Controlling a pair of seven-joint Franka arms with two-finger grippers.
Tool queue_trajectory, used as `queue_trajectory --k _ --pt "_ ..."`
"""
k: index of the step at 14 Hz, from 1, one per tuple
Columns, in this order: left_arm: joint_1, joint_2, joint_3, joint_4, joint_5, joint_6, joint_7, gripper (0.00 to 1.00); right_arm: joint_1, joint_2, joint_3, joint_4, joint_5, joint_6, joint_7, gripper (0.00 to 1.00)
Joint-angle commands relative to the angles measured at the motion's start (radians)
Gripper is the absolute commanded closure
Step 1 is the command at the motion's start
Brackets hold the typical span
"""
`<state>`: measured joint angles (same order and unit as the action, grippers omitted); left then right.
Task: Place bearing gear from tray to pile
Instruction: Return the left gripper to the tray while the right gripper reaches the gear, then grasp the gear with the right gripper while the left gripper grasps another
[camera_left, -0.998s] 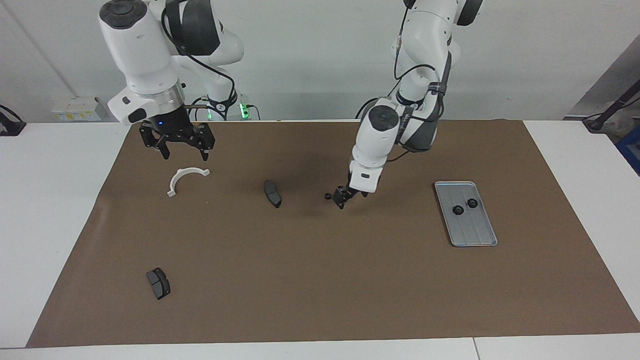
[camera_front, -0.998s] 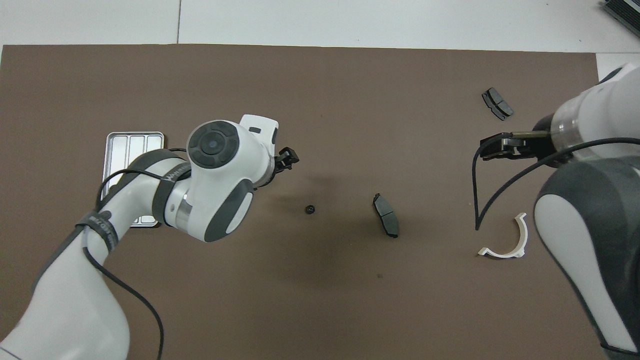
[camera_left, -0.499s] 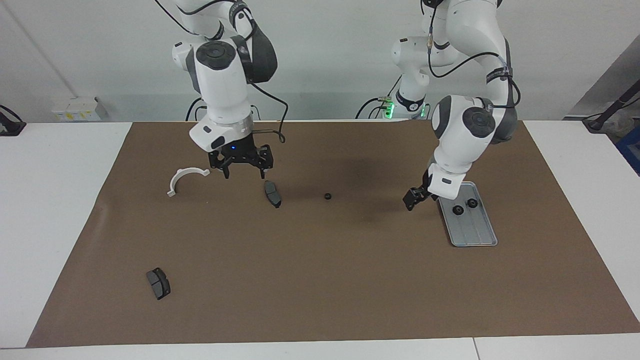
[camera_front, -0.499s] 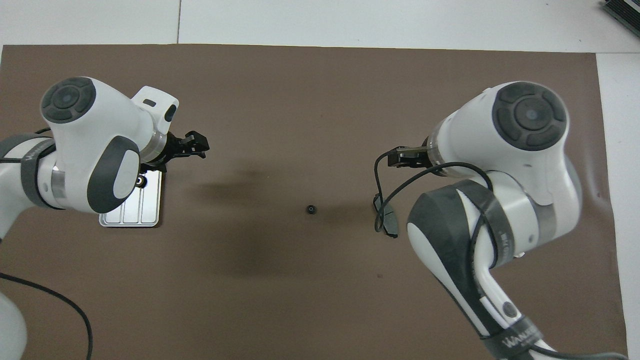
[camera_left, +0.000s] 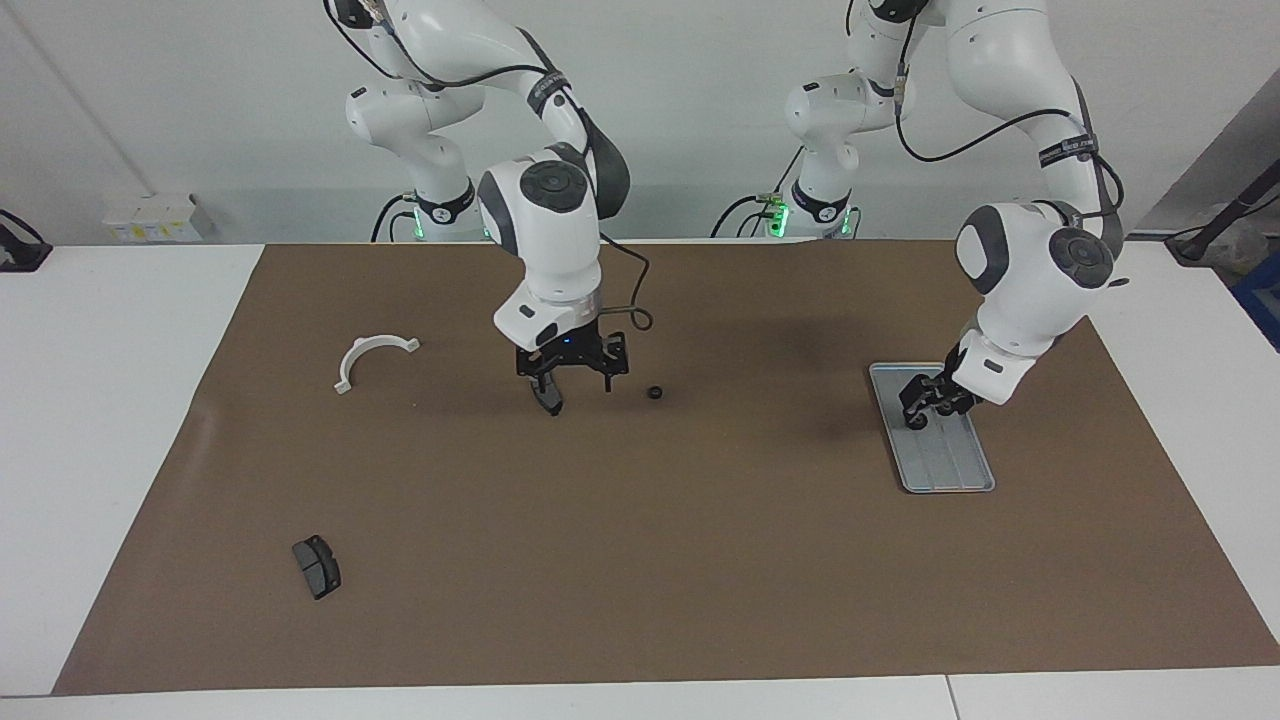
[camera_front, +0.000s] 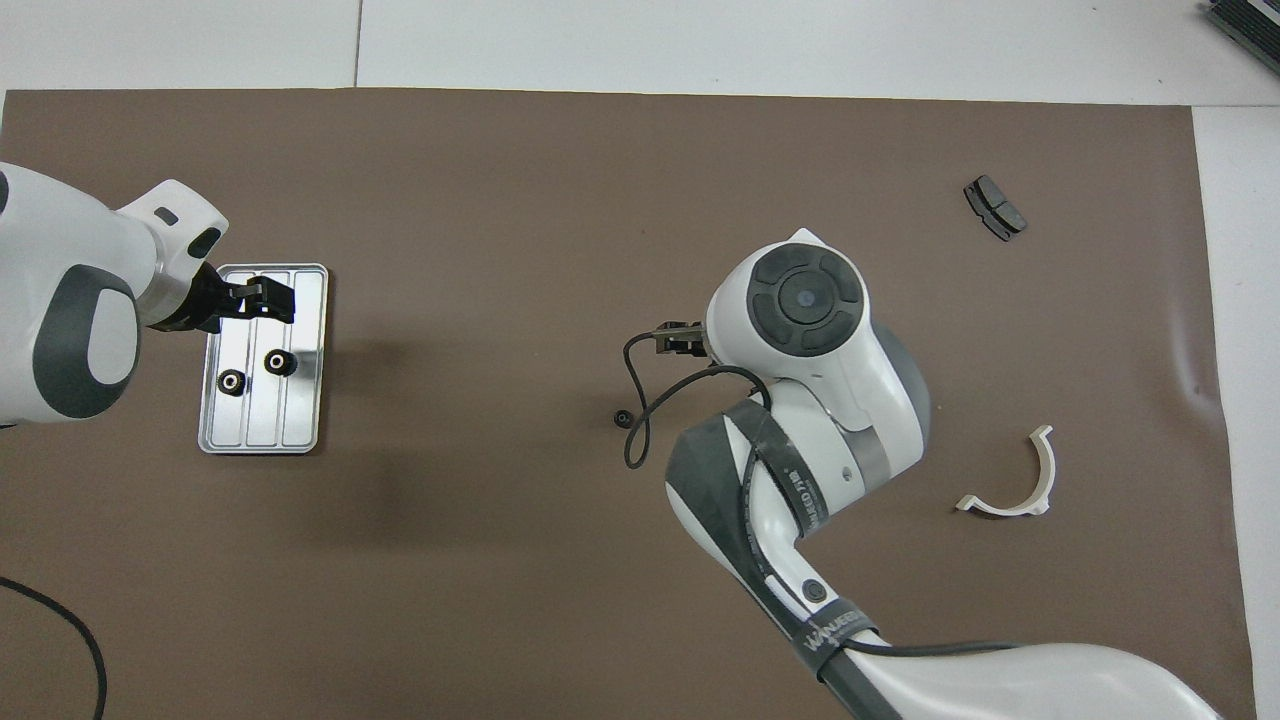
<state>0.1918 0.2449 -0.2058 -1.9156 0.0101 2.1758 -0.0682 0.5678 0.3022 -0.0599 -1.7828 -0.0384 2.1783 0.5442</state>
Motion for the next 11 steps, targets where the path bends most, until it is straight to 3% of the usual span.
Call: queue_trajectory --k 1,8,11 --pt "0.024 0.014 -0.011 -0.034 0.024 0.087 0.044 0.10 0.029 0.041 -0.005 0.006 0.025 0.047 0.016 0.00" --pt "0.032 0.031 -0.011 -0.135 0.024 0.200 0.051 0.21 0.161 0.144 -0.005 0.000 0.028 0.107 0.131 0.01" --pt "0.031 0.030 -0.011 -0.144 0.024 0.200 0.051 0.26 0.175 0.172 -0.005 -0.007 0.029 0.142 0.135 0.18"
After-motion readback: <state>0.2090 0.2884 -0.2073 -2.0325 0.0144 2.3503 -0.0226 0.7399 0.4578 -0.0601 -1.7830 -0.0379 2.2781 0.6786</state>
